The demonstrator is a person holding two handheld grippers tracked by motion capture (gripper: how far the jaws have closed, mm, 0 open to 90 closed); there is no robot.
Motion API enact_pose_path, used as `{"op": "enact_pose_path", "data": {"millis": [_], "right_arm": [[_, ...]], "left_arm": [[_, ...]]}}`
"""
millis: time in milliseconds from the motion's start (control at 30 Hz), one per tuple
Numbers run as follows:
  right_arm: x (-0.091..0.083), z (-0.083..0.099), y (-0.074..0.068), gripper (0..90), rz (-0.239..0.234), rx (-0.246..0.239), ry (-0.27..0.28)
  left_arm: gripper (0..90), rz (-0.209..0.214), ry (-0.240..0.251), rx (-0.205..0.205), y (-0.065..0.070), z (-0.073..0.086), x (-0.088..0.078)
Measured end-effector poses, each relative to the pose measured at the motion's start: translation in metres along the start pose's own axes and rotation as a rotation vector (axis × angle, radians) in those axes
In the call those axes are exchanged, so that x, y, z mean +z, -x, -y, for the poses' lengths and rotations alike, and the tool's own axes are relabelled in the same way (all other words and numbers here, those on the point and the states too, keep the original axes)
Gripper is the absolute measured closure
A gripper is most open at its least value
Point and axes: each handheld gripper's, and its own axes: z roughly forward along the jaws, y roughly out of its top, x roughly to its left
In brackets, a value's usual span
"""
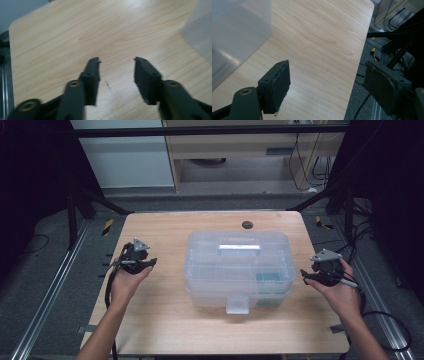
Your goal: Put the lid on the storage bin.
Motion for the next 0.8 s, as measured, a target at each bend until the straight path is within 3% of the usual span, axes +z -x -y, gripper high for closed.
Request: {"op": "enact_pose_path", "data": {"millis": [33, 67, 100, 167, 200, 300, 400, 567, 600, 700, 800], "right_arm": [[0.0, 0.0, 0.0, 20.2, 0.0, 0.0, 0.0], [0.005, 0.001, 0.0, 18.8, 0.005, 0.016, 0.002], [0.015, 0.005, 0.002, 17.1, 0.012, 0.043, 0.005], [0.025, 0.011, 0.004, 16.4, 0.01, 0.068, 0.004], [0.03, 0.014, 0.005, 16.1, 0.008, 0.08, 0.001], [0.038, 0.02, 0.005, 16.1, 0.005, 0.097, 0.003], [0.052, 0.03, 0.002, 15.2, -0.038, 0.164, 0.005], [0.059, 0.033, -0.006, 13.5, -0.086, 0.199, 0.024], [0.061, 0.033, -0.007, 12.9, -0.097, 0.21, 0.026], [0.063, 0.034, -0.009, 12.5, -0.118, 0.242, 0.046], [0.069, 0.031, -0.011, 3.3, -0.158, 0.319, 0.013]], "left_arm": [[44.5, 0.0, 0.0, 0.0, 0.0, 0.0, 0.0], [44.5, -0.011, -0.006, -0.009, -0.001, 0.004, 0.005], [34.0, -0.023, -0.018, -0.026, -0.002, 0.012, 0.013], [24.5, -0.011, -0.024, -0.05, -0.003, 0.015, 0.018], [20.5, -0.01, -0.034, -0.083, -0.004, 0.023, 0.024], [16.4, 0.002, -0.042, -0.103, -0.005, 0.03, 0.03], [15.5, 0.02, -0.049, -0.14, -0.004, 0.043, 0.039], [11.7, 0.032, -0.038, -0.166, -0.001, 0.05, 0.045], [10.9, 0.051, -0.013, -0.197, 0.0, 0.053, 0.047], [7.0, 0.037, 0.009, -0.204, 0.002, 0.055, 0.048], [3.8, 0.031, 0.035, -0.208, 0.003, 0.057, 0.05]]}}
